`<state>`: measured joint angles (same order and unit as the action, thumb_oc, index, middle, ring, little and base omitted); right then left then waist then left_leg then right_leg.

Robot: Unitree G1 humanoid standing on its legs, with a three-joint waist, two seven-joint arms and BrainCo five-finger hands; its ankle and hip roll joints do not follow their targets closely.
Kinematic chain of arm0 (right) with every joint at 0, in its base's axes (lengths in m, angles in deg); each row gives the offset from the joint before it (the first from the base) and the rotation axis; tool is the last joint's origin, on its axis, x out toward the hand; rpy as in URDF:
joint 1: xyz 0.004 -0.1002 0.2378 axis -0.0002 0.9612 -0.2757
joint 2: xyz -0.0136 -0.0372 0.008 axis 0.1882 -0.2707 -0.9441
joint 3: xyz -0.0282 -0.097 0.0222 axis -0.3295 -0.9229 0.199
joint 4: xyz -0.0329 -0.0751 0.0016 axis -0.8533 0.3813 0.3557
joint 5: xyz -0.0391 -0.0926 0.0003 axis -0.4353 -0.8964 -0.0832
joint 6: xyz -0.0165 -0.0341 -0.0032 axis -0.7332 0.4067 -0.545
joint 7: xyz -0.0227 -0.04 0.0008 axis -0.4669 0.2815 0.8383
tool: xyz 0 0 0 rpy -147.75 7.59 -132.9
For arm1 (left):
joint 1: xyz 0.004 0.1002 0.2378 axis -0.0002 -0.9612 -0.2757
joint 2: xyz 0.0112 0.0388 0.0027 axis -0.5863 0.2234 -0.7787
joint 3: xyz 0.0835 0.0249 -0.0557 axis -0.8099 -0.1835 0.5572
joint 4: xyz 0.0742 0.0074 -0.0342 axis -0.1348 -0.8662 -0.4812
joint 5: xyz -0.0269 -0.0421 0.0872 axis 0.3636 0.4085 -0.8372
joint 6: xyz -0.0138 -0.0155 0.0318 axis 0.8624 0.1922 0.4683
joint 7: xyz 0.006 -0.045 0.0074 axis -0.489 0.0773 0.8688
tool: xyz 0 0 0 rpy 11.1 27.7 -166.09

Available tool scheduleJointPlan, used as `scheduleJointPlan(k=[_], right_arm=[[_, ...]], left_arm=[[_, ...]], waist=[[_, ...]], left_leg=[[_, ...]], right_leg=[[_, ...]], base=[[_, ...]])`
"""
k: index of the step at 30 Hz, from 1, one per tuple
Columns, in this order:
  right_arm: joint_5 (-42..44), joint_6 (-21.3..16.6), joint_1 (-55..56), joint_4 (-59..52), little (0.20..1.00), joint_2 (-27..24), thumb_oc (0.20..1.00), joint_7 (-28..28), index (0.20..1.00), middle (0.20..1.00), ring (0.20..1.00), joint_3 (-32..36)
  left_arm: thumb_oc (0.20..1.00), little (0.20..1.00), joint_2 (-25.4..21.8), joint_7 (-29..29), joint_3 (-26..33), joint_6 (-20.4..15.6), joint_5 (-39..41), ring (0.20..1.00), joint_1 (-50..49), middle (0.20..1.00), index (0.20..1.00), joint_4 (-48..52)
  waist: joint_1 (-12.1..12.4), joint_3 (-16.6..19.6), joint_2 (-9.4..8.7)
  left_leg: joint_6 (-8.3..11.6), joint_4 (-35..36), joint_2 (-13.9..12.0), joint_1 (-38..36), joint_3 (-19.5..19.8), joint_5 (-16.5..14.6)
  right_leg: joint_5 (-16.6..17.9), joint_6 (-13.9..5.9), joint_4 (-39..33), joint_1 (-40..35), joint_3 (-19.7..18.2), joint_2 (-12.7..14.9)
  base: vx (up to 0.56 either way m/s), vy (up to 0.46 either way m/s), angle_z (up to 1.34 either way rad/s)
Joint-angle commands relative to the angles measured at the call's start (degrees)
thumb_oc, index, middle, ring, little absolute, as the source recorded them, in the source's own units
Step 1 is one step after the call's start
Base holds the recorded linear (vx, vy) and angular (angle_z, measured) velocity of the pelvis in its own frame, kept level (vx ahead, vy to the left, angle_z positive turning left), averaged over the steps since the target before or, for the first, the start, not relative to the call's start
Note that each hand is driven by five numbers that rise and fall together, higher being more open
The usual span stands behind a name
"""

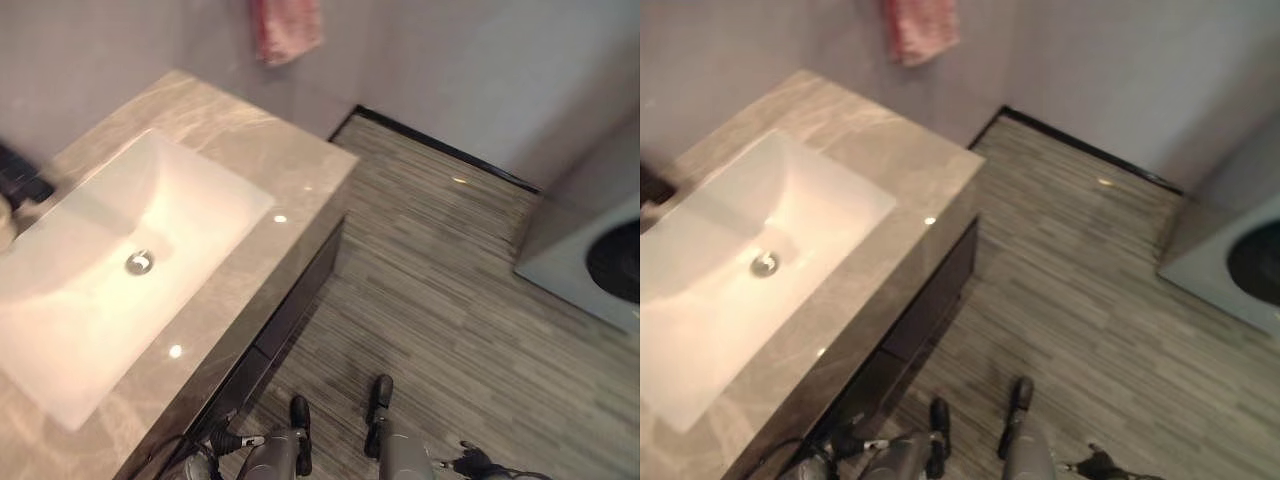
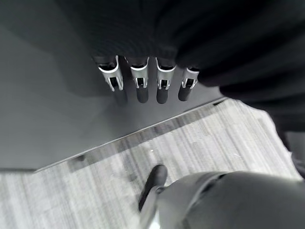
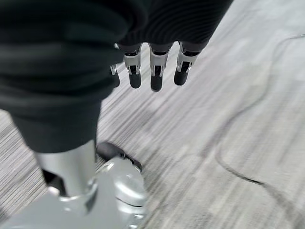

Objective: Put brush and paste in cup on sink, flatten towel.

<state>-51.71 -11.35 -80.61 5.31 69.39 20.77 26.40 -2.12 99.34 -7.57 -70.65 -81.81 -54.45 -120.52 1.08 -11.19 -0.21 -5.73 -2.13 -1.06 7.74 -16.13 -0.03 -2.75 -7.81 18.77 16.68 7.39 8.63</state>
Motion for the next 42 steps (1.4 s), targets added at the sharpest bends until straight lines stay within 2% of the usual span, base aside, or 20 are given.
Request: scheduleJointPlan(k=[1, 3, 9, 11, 13, 14, 16, 17, 19, 21, 22, 23, 32, 37, 42], right_arm=[[1.25, -0.88, -0.9, -0.83, 1.0, -0.99, 1.0, 1.1, 1.0, 1.0, 1.0, -1.46], [2.4, -1.4, -0.3, -1.51, 1.0, -1.25, 1.0, 0.67, 1.0, 1.0, 1.0, -0.97], [4.23, -1.56, 0.24, -1.69, 1.0, -2.62, 1.0, 0.56, 1.0, 1.0, 1.0, 0.39], [4.13, -1.51, 0.61, -1.52, 1.0, -3.13, 1.0, 0.78, 1.0, 1.0, 1.0, 0.4], [3.02, -1.5, -0.14, -1.91, 1.0, -3.84, 1.0, 1.43, 1.0, 1.0, 1.0, -0.78], [2.31, -1.4, -0.94, -2.09, 1.0, -4.13, 1.0, 1.47, 1.0, 1.0, 1.0, -1.74], [0.37, -1.37, -1.9, -2.26, 1.0, -4.67, 1.0, 1.88, 1.0, 1.0, 1.0, -3.52], [-0.06, -1.43, -2.22, -2.61, 1.0, -4.8, 1.0, 2.05, 1.0, 1.0, 1.0, -4.16], [1.84, -1.87, -2.01, -3.76, 1.0, -4.78, 1.0, 2.47, 1.0, 1.0, 1.0, -2.74], [3.72, -2.56, -2.23, -4.39, 1.0, -4.64, 1.0, 3.27, 1.0, 1.0, 1.0, -1.48], [3.72, -2.57, -2.23, -4.38, 1.0, -4.63, 1.0, 3.27, 1.0, 1.0, 1.0, -1.48], [5.03, -3.07, -3.05, -4.58, 1.0, -4.03, 1.0, 3.53, 1.0, 1.0, 1.0, -1.26], [7.71, -5.97, -3.22, -13.65, 1.0, -0.92, 1.0, 4.06, 1.0, 1.0, 1.0, -2.89], [9.94, -7.03, -2.35, -16.4, 1.0, 0.08, 1.0, 4.01, 1.0, 1.0, 1.0, -2.9], [13.59, -7.65, -2.51, -16.03, 1.0, 0.45, 1.0, 3.95, 1.0, 1.0, 1.0, -1.28]], left_arm=[[1.0, 1.0, -0.88, 0.0, -0.82, 0.28, 2.87, 1.0, 2.83, 1.0, 1.0, -1.39], [1.0, 1.0, 0.05, 0.23, -0.41, 0.52, 3.01, 1.0, 2.98, 1.0, 1.0, -2.61], [1.0, 1.0, 1.83, -0.15, -1.37, 0.77, 3.61, 1.0, 4.81, 1.0, 1.0, -2.91], [1.0, 1.0, 1.95, -0.52, -1.97, 0.81, 4.02, 1.0, 6.04, 1.0, 1.0, -2.49], [1.0, 1.0, 1.66, -0.64, -2.84, 1.06, 3.68, 1.0, 7.61, 1.0, 1.0, -2.15], [1.0, 1.0, 1.61, -0.38, -3.13, 1.24, 3.66, 1.0, 8.47, 1.0, 1.0, -2.17], [1.0, 1.0, 1.46, 0.15, -3.73, 1.52, 4.37, 1.0, 9.96, 1.0, 1.0, -2.23], [1.0, 1.0, 1.39, 0.71, -3.43, 1.6, 5.24, 1.0, 10.48, 1.0, 1.0, -2.13], [1.0, 1.0, 1.72, 1.68, -1.74, 1.43, 7.75, 1.0, 10.86, 1.0, 1.0, -2.37], [1.0, 1.0, 1.87, 2.06, -0.55, 1.19, 9.38, 1.0, 10.75, 1.0, 1.0, -2.15], [1.0, 1.0, 1.87, 2.06, -0.55, 1.2, 9.39, 1.0, 10.74, 1.0, 1.0, -2.15], [1.0, 1.0, 1.9, 2.08, -0.57, 0.82, 10.21, 1.0, 10.03, 1.0, 1.0, -1.83], [1.0, 1.0, 2.98, 1.96, -0.3, -0.73, 10.82, 1.0, 7.17, 1.0, 1.0, -2.25], [1.0, 1.0, 3.66, 2.35, 0.33, -1.29, 12.82, 1.0, 6.57, 1.0, 1.0, -1.7], [1.0, 1.0, 3.64, 2.19, 0.41, -1.39, 15.29, 1.0, 7.24, 1.0, 1.0, 0.04]], waist=[[1.31, 1.32, -0.47], [0.76, 2.05, -0.45], [-0.57, 3.06, 0.26], [-0.97, 3.07, 0.08], [-0.87, 1.9, -0.32], [-0.43, 0.98, -0.34], [0.76, -0.07, -0.91], [1.41, -0.19, -1.2], [1.08, 0.62, -1.68], [1.85, 1.23, -1.37], [1.86, 1.19, -1.41], [2.6, 1.83, -1.4], [2.34, 4.86, -1.43], [1.84, 5.97, -1.47], [1.65, 6.85, -1.58]], left_leg=[[4.07, -1.55, 1.07, -1.25, 7.26, -4.57], [4.37, -1.09, 0.58, -2.45, 6.48, -4.55], [5.64, -0.22, -0.67, -4.12, 7.17, -3.68], [6.78, -4.95, -1.96, -3.56, 7.56, -3.83], [7.83, -11.95, -3.2, -1.01, 8.54, -2.54], [8.22, -16.02, -3.39, 0.49, 10.61, -2.34], [8.29, -20.77, -1.42, 3.5, 16.39, -1.29], [7.95, -20.01, 0.44, 4.64, 19.13, -1.95], [7.51, -15.28, 1.51, 6.5, 18.65, -2.61], [7.6, -10.63, 2.8, 7.08, 19.46, -0.45], [7.59, -10.5, 2.84, 6.96, 19.44, -0.39], [7.31, -9.22, 3.62, 5.55, 21.65, -0.37], [5.75, -4.23, 3.59, -1.83, 19.47, -2.12], [5.5, -3.91, 3.27, -3.71, 17.76, -2.79], [5.17, -5.71, 3.45, -4.86, 17.75, -4.13]], right_leg=[[2.65, 0.33, -12.39, -6.22, 0.75, -1.99], [2.91, 0.91, -13.79, -6.93, -1.37, -3.34], [2.23, 2.26, -15.65, -8.97, -1.28, -5.01], [1.68, 3.17, -16.69, -10.84, -0.75, -5.9], [1.27, 4.41, -16.68, -11.85, -1.35, -6.95], [0.76, 5.01, -16.36, -12.36, -1.73, -7.77], [-0.03, 5.77, -14.98, -12.8, -2.77, -8.49], [-0.29, 5.64, -15.14, -13.26, -3.19, -8.38], [-0.31, 5.17, -16.05, -14.17, -3.07, -7.85], [-0.66, 4.98, -16.01, -15.0, -3.27, -8.45], [-0.69, 4.97, -15.99, -15.04, -3.29, -8.41], [-1.85, 4.92, -15.06, -15.73, -4.32, -8.76], [-0.5, 3.77, -17.24, -17.76, -7.74, -7.9], [-0.34, 3.28, -17.54, -18.56, -8.15, -7.29], [-1.42, 3.68, -16.24, -19.57, -8.19, -7.59]], base=[[0.05, -0.126, -0.77], [0.12, -0.142, -0.65], [0.08, -0.139, -0.2], [0.1, -0.273, 0.13], [0.02, -0.207, 0.21], [0.02, -0.174, 0.07], [0.03, -0.115, -0.26], [0.06, -0.06, -0.52], [0.13, -0.013, -0.34], [0.13, 0.035, 0.09], [0.14, 0.055, -0.08], [0.14, 0.077, -0.31], [0.09, 0.088, -0.37], [0.04, 0.047, -0.16], [0.04, 0.012, -0.09]])
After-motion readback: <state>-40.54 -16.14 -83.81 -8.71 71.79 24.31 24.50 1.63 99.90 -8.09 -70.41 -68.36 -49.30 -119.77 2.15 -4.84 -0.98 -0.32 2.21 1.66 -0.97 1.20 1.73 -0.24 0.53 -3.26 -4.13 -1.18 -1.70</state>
